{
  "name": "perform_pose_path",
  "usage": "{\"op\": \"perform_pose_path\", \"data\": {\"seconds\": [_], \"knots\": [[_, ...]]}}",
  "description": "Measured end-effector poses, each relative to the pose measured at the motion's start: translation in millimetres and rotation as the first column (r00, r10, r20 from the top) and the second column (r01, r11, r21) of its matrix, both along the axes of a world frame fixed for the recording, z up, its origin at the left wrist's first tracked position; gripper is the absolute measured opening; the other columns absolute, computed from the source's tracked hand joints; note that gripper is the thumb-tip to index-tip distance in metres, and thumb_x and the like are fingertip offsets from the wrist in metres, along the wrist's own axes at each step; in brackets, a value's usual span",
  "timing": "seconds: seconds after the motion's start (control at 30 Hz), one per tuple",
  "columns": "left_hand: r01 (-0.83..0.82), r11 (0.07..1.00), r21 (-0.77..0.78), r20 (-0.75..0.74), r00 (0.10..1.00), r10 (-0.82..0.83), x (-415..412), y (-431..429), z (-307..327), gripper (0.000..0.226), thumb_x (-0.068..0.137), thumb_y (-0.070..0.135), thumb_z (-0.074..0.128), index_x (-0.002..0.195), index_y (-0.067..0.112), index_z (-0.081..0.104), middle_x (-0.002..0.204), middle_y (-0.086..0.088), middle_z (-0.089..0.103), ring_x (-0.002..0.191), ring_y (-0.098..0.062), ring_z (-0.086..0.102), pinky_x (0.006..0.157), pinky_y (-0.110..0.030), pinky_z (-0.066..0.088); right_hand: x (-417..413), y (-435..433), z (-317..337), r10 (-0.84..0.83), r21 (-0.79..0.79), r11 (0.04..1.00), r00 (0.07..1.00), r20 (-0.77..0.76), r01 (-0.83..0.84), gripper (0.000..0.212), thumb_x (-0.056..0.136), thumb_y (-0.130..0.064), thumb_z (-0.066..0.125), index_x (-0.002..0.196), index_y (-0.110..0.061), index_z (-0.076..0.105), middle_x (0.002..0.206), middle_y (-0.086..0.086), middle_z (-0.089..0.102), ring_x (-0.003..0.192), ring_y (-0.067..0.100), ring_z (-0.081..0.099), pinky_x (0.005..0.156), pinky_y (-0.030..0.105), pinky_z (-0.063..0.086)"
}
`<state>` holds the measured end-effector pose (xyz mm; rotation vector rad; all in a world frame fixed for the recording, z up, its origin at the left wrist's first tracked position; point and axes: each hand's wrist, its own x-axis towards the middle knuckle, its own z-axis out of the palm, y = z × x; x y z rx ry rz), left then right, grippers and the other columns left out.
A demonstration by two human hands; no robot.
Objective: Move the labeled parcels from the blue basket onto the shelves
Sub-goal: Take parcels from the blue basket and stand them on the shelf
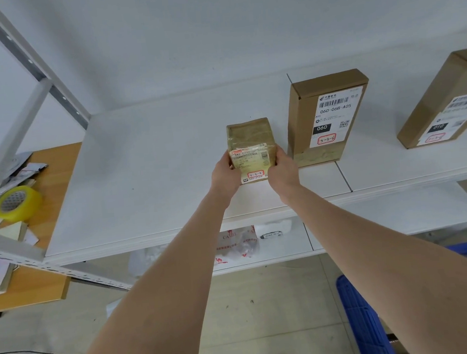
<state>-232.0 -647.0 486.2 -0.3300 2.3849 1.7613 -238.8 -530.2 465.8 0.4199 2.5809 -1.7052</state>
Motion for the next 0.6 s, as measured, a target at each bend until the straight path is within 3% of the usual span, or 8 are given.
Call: {"op": "perform_pose_path", "data": {"seconds": [0.27,0.47,0.6], "knots": [[-0.005,1.000,-0.014,-0.012,1.000,0.005,5.0,1.7,2.2,0.047,0.088,-0.007,0.035,0.124,0.016,0.054,0.102,0.004,0.061,0.085,-0.006,0.055,0.048,0.001,0.042,1.6,-0.5,0.8,0.021,0.019,1.000,0.999,0.026,-0.021,0.068,0.085,0.014,0.028,0.145,-0.017,0.037,0.121,0.010,0.060,0.107,0.025,0.057,0.081,0.027,0.048],[0.014,1.000,-0.005,-0.004,1.000,-0.014,7.2,1.4,4.2,0.046,0.089,-0.006,0.036,0.126,0.015,0.053,0.100,0.005,0.060,0.079,0.002,0.053,0.049,0.001,0.041,4.1,0.4,6.1,0.037,0.004,0.999,0.999,0.035,-0.037,0.068,0.088,0.014,0.028,0.148,-0.019,0.032,0.125,0.008,0.057,0.096,0.014,0.048,0.076,0.021,0.041],[0.037,0.999,-0.011,0.018,0.999,-0.037,8.5,2.2,4.0,0.045,0.091,-0.004,0.036,0.127,0.018,0.052,0.102,0.006,0.060,0.083,-0.001,0.054,0.055,-0.005,0.042,4.0,0.7,5.4,0.043,-0.020,0.999,0.998,0.053,-0.042,0.072,0.086,0.015,0.028,0.148,-0.020,0.030,0.128,0.007,0.056,0.101,0.016,0.051,0.077,0.023,0.043]]}}
